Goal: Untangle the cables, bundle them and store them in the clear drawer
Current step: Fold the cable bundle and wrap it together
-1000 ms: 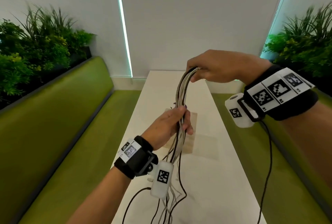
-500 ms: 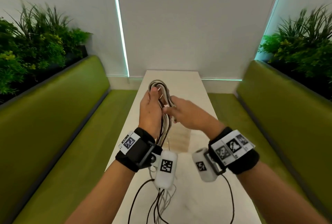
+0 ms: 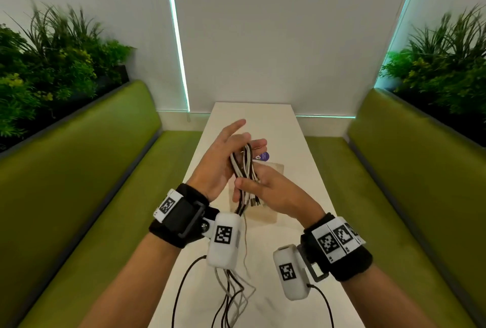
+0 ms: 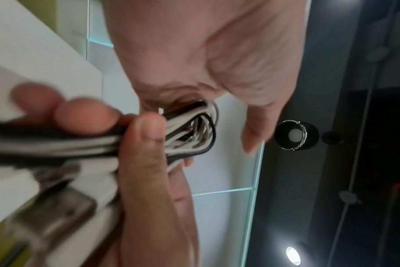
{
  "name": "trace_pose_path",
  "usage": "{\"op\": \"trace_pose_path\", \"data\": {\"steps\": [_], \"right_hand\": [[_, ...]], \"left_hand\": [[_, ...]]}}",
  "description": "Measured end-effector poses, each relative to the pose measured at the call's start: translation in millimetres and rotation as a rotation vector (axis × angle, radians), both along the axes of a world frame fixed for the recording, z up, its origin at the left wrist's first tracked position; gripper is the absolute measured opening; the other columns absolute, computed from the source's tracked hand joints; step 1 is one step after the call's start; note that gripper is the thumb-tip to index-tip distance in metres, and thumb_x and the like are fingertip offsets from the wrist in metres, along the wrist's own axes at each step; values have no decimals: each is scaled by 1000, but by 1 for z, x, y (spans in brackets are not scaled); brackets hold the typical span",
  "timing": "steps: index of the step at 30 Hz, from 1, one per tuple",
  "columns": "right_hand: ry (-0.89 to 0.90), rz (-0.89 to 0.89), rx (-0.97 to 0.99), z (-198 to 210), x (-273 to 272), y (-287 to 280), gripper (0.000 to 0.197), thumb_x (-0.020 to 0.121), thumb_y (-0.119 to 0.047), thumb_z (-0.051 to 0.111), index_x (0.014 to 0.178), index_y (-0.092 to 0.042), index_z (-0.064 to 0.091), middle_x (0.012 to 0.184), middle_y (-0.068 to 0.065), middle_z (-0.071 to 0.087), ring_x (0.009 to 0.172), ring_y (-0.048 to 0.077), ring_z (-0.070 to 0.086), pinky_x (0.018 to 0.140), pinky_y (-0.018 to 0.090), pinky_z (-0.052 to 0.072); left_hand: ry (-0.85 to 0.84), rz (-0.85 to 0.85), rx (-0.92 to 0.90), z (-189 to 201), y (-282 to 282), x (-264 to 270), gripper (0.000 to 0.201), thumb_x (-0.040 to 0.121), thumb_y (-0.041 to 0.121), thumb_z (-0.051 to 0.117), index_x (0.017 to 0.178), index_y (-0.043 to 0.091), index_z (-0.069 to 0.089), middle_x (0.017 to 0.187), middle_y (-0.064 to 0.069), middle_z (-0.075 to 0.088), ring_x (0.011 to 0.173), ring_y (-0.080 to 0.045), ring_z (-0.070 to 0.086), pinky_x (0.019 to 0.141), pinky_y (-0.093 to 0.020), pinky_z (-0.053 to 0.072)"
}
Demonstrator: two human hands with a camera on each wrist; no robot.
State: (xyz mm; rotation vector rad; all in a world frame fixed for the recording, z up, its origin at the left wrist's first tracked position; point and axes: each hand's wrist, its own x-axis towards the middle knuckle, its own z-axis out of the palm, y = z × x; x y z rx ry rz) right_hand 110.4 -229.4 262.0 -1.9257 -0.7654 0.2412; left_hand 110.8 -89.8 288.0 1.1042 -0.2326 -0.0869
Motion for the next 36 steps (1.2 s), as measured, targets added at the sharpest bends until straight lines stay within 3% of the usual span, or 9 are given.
{"op": "trace_pose_path", "data": {"steps": [4, 7, 14, 19, 23, 26, 29, 32, 36], "right_hand": [[71, 68, 26, -4, -6, 5, 26, 98, -18, 49, 74, -10, 57, 72, -4, 60, 70, 2, 55, 75, 20, 45], [117, 52, -12, -6, -8, 8, 36, 98, -31, 46, 71, -10, 58, 77, -3, 57, 82, 13, 53, 91, 44, 44], [229, 133, 119, -12, -14, 2, 34, 99, -19, 42, 104, 11, 57, 96, 16, 63, 91, 15, 59, 89, 22, 46], [192, 75, 184, -23, -9, 4, 28, 97, -22, 47, 74, -7, 56, 65, 7, 60, 68, 26, 61, 76, 52, 46], [153, 9, 329, -22, -4, 0, 22, 93, -25, 48, 75, -14, 52, 58, 3, 54, 57, 23, 55, 67, 45, 48], [142, -65, 433, -14, 4, -5, 26, 98, -26, 46, 86, -5, 57, 57, 1, 52, 56, 20, 54, 67, 50, 46], [153, -118, 521, -3, 8, -8, 29, 95, -30, 49, 81, -5, 51, 58, 0, 47, 55, 17, 49, 61, 42, 45], [203, -153, 574, 3, 10, -6, 26, 94, -30, 52, 76, -13, 45, 59, -1, 46, 54, 17, 46, 53, 35, 40], [262, -143, 725, 2, 10, -3, 19, 94, -23, 52, 81, -12, 44, 58, 0, 43, 47, 18, 42, 51, 33, 39]], "left_hand": [[-129, 86, 223, -2, -3, -2, 18, 77, 27, 72, 90, 15, 66, 69, -5, 67, 66, -20, 68, 81, -38, 56], [-93, 195, 284, -1, -9, -4, 39, 91, 40, 58, 63, 14, 49, 44, 3, 43, 41, -13, 45, 65, -33, 53], [-91, 152, 338, -3, -18, -7, 47, 99, 45, 38, 84, 7, 60, 40, 4, 31, 34, -10, 28, 55, -29, 46], [-186, 195, 404, -3, -18, -5, 45, 101, 41, 36, 81, 10, 61, 47, -1, 49, 54, -25, 52, 69, -26, 53], [-274, 129, 377, -17, -10, 0, 58, 89, 60, 38, 131, 22, 43, 101, -11, 71, 90, -21, 70, 78, -34, 56], [-211, 45, 414, -47, -6, -8, 80, 68, 84, 44, 133, 40, 34, 84, -4, 66, 70, -14, 64, 72, -31, 54], [-223, 31, 452, -70, -13, -18, 62, 81, 72, 41, 125, 30, 46, 96, 14, 63, 95, -11, 64, 92, -44, 52], [-186, 19, 392, -71, -23, -28, 43, 94, 46, 35, 116, 12, 49, 97, -8, 64, 72, -23, 66, 67, -35, 55], [-208, 35, 472, -68, -24, -30, 32, 94, 46, 38, 105, 18, 51, 61, -2, 55, 44, -18, 43, 45, -28, 38]]}}
